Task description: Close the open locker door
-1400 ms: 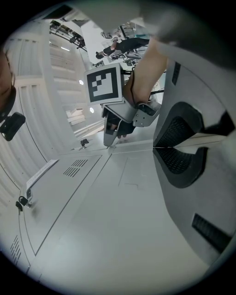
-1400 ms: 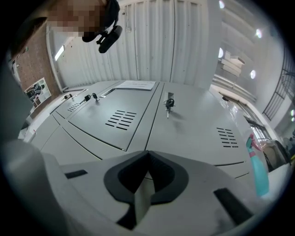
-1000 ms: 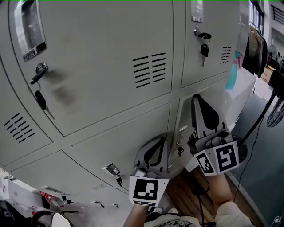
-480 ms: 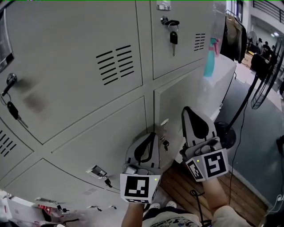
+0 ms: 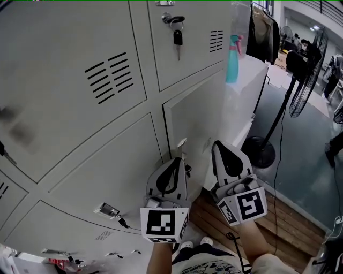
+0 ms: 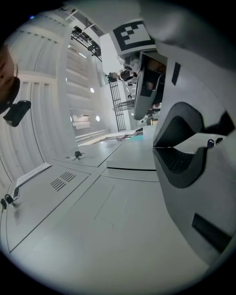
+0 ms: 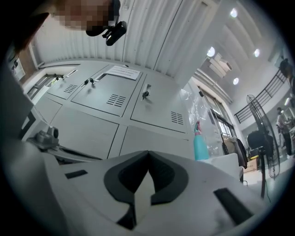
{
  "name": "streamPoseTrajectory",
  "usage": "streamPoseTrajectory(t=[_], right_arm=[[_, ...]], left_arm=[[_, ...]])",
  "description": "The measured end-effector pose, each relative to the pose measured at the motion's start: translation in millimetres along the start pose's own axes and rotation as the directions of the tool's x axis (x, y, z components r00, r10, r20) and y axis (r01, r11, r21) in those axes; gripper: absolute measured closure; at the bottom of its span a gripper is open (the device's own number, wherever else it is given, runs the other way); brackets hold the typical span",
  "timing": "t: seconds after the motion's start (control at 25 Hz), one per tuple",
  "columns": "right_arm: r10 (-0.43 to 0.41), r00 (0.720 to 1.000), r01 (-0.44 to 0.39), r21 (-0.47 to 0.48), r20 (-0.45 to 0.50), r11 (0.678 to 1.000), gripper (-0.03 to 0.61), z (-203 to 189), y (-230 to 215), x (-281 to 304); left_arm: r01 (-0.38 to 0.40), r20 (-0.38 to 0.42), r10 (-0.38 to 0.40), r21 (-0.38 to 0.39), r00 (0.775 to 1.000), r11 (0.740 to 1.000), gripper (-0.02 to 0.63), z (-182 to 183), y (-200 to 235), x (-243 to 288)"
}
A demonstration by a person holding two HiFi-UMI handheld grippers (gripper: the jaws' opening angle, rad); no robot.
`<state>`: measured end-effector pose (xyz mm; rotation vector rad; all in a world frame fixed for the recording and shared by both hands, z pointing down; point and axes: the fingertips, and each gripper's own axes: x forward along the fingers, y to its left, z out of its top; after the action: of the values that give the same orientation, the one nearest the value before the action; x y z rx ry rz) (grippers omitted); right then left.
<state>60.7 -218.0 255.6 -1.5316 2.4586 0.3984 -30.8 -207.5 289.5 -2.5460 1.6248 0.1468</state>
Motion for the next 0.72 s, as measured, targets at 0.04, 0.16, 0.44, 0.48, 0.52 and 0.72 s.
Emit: streamPoseTrajectory(t=[0.04,0.16,0.44,0.48,0.52,0.72], right_arm=[[-0.004,1.0,0.004,-0.001,-0.004,1.0,0.588,-0.8,-0.1,-2.9],[-0.02,1.0,0.02,0.004,-0.014,1.0,0.588,-2.0,-2.6,-11.0],[-0.075,0.997,0.075,0.029,-0.034,0.997,0.588,-6.5,-15.1,-21.7],[-0.082,0.996,0.083,0.03,-0.038,0.996,0.588,-8.2,-16.0,-22.6],[-0.089,0.995,0.09,0.03,-0.043,0.996,0.588,-10.2,-16.7,-23.4],[-0.108,0.992,0.111,0.042,-0.069,0.993,0.588,-19.7,-17.5,-24.2]], left_arm=[[0.005,0.0,-0.005,-0.004,1.0,1.0,0.606,-1.1,-1.6,0.5],[0.025,0.0,-0.025,-0.023,1.0,0.999,0.606,-5.8,-8.7,2.0],[0.047,-0.008,-0.047,-0.026,0.999,0.999,0.606,-9.5,-14.9,3.6],[0.048,-0.009,-0.049,-0.027,0.999,0.998,0.606,-10.3,-14.5,3.7],[0.049,-0.011,-0.049,-0.028,0.999,0.998,0.606,-11.0,-14.0,3.8],[0.049,-0.01,-0.049,-0.032,0.999,0.998,0.606,-12.0,-10.8,4.7]])
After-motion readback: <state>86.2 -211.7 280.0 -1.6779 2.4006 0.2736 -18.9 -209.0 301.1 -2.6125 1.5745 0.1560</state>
